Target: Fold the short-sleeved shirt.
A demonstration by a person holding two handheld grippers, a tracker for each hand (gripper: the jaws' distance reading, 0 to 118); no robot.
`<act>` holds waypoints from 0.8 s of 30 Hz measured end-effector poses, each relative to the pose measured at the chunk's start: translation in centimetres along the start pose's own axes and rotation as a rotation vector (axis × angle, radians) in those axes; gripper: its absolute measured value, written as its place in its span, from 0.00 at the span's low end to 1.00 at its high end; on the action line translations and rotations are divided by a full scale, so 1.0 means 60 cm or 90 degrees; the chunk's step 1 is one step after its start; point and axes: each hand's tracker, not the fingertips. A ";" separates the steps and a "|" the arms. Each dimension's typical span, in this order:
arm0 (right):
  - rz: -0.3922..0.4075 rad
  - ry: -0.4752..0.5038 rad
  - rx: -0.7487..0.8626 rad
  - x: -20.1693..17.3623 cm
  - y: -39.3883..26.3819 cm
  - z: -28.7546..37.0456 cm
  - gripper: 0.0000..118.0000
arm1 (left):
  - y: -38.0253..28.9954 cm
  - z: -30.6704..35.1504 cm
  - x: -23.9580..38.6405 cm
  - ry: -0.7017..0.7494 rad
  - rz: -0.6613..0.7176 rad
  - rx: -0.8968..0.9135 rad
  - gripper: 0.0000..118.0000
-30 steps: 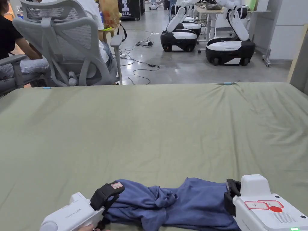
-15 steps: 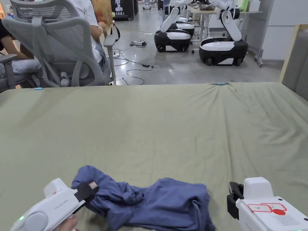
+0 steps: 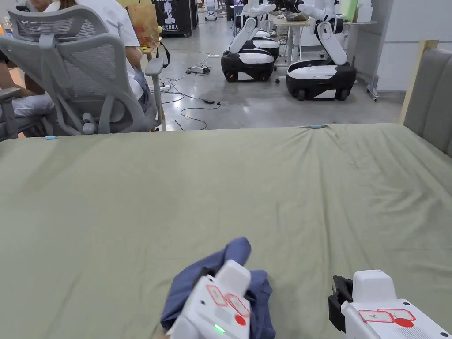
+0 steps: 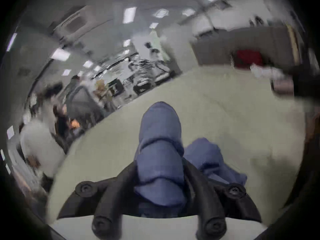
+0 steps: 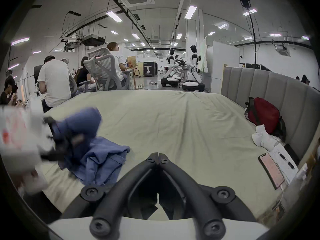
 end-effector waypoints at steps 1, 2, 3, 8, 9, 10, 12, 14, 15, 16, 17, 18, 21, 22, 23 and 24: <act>-0.003 -0.003 0.000 0.004 -0.002 0.002 0.00 | -0.007 -0.007 0.022 0.000 -0.035 -0.012 0.17; -0.004 -0.005 0.000 0.008 -0.003 0.003 0.00 | -0.015 -0.014 0.039 -0.013 -0.053 -0.019 0.24; -0.005 -0.006 0.000 0.011 -0.004 0.004 0.00 | -0.019 -0.018 0.047 -0.029 -0.050 -0.023 0.34; -0.006 -0.001 0.002 0.014 0.000 0.008 0.00 | -0.007 0.016 -0.032 -0.084 0.159 0.003 0.81; -0.006 0.004 0.000 0.013 0.002 0.007 0.00 | 0.002 0.038 -0.062 -0.106 0.233 0.037 0.82; -0.006 0.008 0.000 0.011 0.004 0.007 0.00 | 0.006 0.056 -0.088 -0.117 0.285 0.066 0.84; -0.008 0.015 0.000 0.005 0.008 0.003 0.00 | 0.011 0.079 -0.140 -0.162 0.393 0.097 0.85; -0.012 0.024 -0.002 -0.003 0.011 0.000 0.00 | -0.010 0.076 -0.182 -0.223 0.499 0.098 0.91; -0.015 0.031 -0.004 -0.007 0.011 -0.001 0.00 | -0.027 0.067 -0.197 -0.248 0.542 0.096 0.89; -0.015 0.038 -0.007 -0.012 0.011 -0.001 0.00 | -0.041 0.055 -0.207 -0.268 0.601 0.076 0.81; -0.011 0.041 -0.009 -0.018 0.011 -0.001 0.00 | -0.060 0.044 -0.214 -0.264 0.643 0.058 0.71; -0.008 0.042 -0.010 -0.023 0.010 -0.002 0.00 | -0.075 0.034 -0.219 -0.258 0.673 0.050 0.59; -0.007 0.053 -0.019 -0.033 0.009 -0.008 0.00 | -0.098 -0.006 -0.203 -0.297 0.725 -0.012 0.02; -0.007 0.054 -0.022 -0.036 0.009 -0.010 0.00 | -0.100 -0.014 -0.194 -0.318 0.727 -0.021 0.00; -0.007 0.057 -0.028 -0.038 0.009 -0.013 0.00 | -0.101 -0.026 -0.183 -0.356 0.735 -0.036 0.00; -0.010 0.061 -0.034 -0.039 0.008 -0.015 0.00 | -0.098 -0.034 -0.164 -0.390 0.749 -0.041 0.00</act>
